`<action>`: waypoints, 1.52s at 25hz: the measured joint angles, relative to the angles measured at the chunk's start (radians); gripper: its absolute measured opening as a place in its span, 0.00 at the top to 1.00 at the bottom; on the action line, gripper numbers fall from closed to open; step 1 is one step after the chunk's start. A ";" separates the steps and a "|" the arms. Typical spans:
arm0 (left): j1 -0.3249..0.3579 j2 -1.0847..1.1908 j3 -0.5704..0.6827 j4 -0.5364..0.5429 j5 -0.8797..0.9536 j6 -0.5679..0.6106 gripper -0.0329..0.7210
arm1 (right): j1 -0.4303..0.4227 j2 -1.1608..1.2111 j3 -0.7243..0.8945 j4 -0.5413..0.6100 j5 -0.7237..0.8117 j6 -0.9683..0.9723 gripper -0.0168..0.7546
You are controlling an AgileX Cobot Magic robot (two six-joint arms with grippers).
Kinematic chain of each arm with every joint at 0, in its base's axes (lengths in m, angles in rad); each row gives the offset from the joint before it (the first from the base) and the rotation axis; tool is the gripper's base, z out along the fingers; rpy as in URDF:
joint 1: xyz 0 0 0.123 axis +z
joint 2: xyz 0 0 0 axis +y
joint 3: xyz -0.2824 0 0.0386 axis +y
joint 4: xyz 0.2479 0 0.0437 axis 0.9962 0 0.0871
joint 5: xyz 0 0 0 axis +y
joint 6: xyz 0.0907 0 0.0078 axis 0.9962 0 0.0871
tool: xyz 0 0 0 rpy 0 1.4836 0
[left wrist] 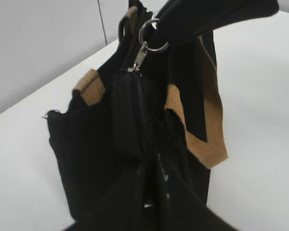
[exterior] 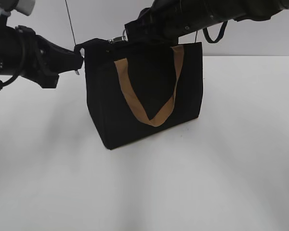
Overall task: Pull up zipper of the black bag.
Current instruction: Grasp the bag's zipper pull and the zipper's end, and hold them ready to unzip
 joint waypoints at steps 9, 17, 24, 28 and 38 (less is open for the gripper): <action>0.012 -0.082 0.000 0.070 0.042 -0.059 0.95 | -0.015 0.000 0.000 0.000 0.005 0.000 1.00; 0.043 -0.083 0.000 0.075 0.044 -0.060 0.95 | -0.036 0.001 0.000 -0.010 0.023 0.002 1.00; 0.045 -0.083 0.000 0.076 0.043 -0.061 0.95 | -0.036 0.001 0.000 -0.028 0.019 0.008 1.00; 0.045 -0.083 0.000 0.079 0.043 -0.062 0.95 | -0.045 0.001 0.000 -0.032 0.014 0.013 1.00; 0.050 -0.087 0.000 0.090 0.051 -0.080 0.95 | -0.113 0.001 0.000 -0.046 -0.009 0.057 1.00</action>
